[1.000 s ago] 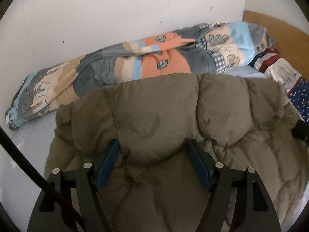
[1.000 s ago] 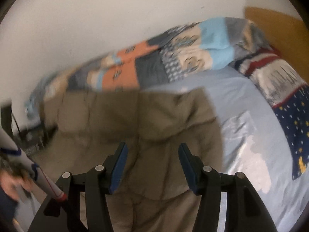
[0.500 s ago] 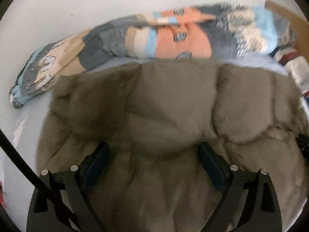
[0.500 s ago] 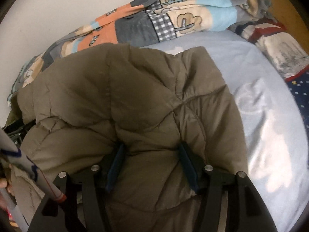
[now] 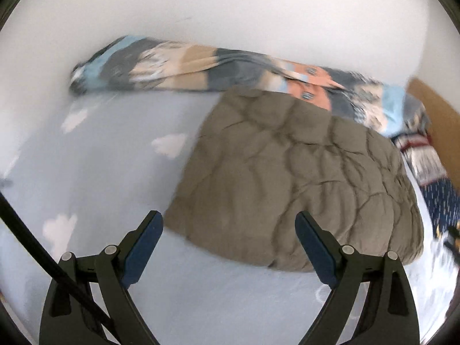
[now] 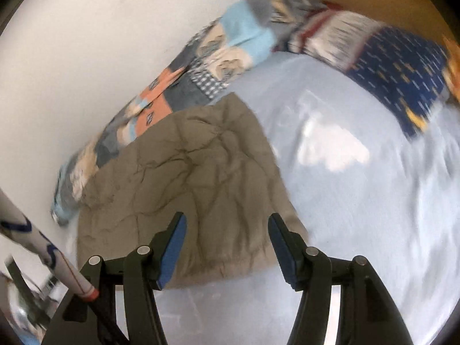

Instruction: Fold large clothes

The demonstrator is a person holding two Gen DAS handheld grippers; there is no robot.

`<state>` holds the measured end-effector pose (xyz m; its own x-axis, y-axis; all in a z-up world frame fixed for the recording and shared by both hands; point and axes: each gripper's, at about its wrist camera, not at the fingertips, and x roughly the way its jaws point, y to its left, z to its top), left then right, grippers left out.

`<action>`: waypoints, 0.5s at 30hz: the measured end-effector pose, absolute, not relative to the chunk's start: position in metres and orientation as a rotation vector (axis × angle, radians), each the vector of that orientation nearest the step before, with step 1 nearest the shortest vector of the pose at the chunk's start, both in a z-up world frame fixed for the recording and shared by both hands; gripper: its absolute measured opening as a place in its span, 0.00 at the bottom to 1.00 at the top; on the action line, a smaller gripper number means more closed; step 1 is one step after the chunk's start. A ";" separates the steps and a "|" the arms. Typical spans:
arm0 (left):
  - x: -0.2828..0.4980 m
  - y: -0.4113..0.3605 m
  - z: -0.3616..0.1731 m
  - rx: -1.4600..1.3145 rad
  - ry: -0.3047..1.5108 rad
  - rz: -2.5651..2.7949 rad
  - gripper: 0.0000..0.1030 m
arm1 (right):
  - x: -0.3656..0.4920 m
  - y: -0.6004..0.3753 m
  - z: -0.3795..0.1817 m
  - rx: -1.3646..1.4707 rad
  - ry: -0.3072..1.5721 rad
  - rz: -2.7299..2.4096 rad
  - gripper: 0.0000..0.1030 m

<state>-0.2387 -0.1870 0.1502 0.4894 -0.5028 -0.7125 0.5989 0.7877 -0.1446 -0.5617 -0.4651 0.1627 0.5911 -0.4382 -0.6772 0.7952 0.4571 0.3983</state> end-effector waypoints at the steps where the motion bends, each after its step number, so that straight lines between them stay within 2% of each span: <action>1: -0.236 -0.182 0.149 0.119 0.827 -0.659 0.91 | -0.571 -0.460 0.160 0.795 0.509 -0.811 0.61; 2: -0.236 -0.179 0.148 0.118 0.828 -0.655 0.91 | -0.575 -0.456 0.159 0.811 0.503 -0.810 0.61; 3: -0.234 -0.177 0.149 0.119 0.816 -0.648 0.91 | -0.575 -0.454 0.157 0.824 0.499 -0.803 0.53; 4: -0.234 -0.176 0.150 0.121 0.800 -0.643 0.91 | -0.574 -0.451 0.154 0.827 0.492 -0.785 0.32; 5: -0.234 -0.178 0.150 0.125 0.790 -0.642 0.91 | -0.568 -0.448 0.152 0.816 0.501 -0.775 0.23; 6: -0.236 -0.180 0.150 0.134 0.776 -0.646 0.91 | -0.562 -0.446 0.149 0.804 0.522 -0.773 0.19; 11: -0.238 -0.210 0.136 0.236 0.726 -0.675 0.91 | -0.505 -0.433 0.135 0.648 0.627 -0.742 0.19; 15: -0.221 -0.228 0.107 0.306 0.786 -0.643 0.91 | -0.475 -0.437 0.120 0.546 0.677 -0.792 0.19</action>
<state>-0.2210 -0.2283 0.1072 0.5306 -0.4198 -0.7364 0.6385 0.7693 0.0215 -0.4754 -0.4368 0.1204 0.5172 -0.4571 -0.7235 0.7859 0.5885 0.1900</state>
